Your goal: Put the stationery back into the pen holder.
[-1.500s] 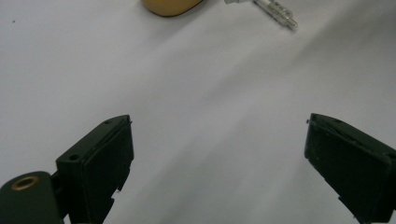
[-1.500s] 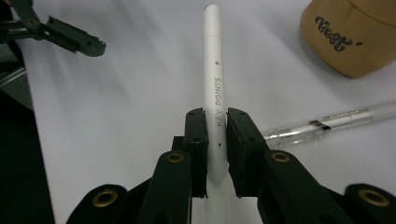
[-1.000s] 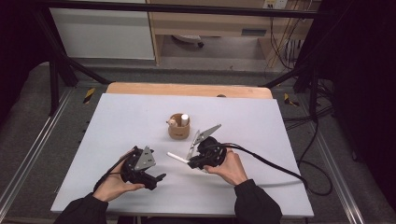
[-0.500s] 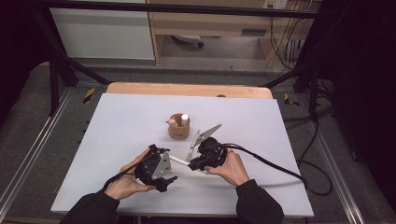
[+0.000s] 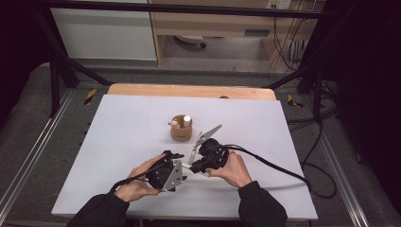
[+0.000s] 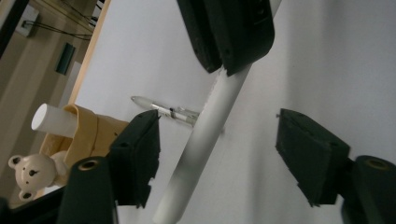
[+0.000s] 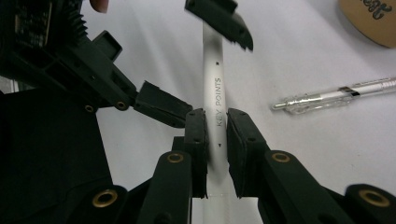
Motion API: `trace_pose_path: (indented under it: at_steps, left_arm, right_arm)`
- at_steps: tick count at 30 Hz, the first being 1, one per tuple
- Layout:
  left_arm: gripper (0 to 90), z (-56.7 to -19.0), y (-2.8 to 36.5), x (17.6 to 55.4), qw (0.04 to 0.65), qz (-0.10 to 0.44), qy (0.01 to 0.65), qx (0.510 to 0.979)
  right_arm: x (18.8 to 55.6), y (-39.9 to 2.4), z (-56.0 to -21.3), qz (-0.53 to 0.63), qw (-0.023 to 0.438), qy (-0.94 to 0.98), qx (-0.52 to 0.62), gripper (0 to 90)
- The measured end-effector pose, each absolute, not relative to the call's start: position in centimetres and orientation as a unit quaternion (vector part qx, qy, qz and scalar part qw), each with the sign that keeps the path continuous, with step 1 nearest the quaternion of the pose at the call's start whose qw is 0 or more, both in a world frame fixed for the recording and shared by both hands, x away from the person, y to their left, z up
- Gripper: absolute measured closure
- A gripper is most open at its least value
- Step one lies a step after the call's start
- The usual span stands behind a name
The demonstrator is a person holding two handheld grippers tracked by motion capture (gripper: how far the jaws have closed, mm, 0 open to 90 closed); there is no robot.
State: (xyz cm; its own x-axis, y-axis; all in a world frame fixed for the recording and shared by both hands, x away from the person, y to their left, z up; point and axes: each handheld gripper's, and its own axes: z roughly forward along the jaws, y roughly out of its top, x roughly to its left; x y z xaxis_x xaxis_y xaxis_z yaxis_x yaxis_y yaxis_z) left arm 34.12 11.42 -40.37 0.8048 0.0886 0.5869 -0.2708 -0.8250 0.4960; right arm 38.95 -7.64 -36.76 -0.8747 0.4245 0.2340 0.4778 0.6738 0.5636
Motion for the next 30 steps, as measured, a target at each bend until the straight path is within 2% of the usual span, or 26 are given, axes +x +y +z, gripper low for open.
trace_pose_path:
  at_steps: [11,18,21,30]
  left_arm:
    - [52.4,-40.9,10.6,33.8,0.272,0.36,-0.11,0.886]
    - [69.4,-41.0,10.3,33.6,0.268,0.386,-0.138,0.872]
    - [73.2,-41.1,10.2,33.5,0.262,0.391,-0.151,0.87]
    - [76.7,-41.3,10.1,33.3,0.248,0.399,-0.175,0.866]
  right_arm:
    - [39.1,-7.2,-36.4,-0.304,0.047,-0.917,-0.252,78.8]
    - [39.1,-7.2,-36.4,-0.298,0.044,-0.918,-0.257,78.8]
    - [39.1,-7.2,-36.4,-0.298,0.044,-0.918,-0.259,78.9]
    - [39.2,-7.1,-36.5,-0.295,0.049,-0.917,-0.263,78.8]
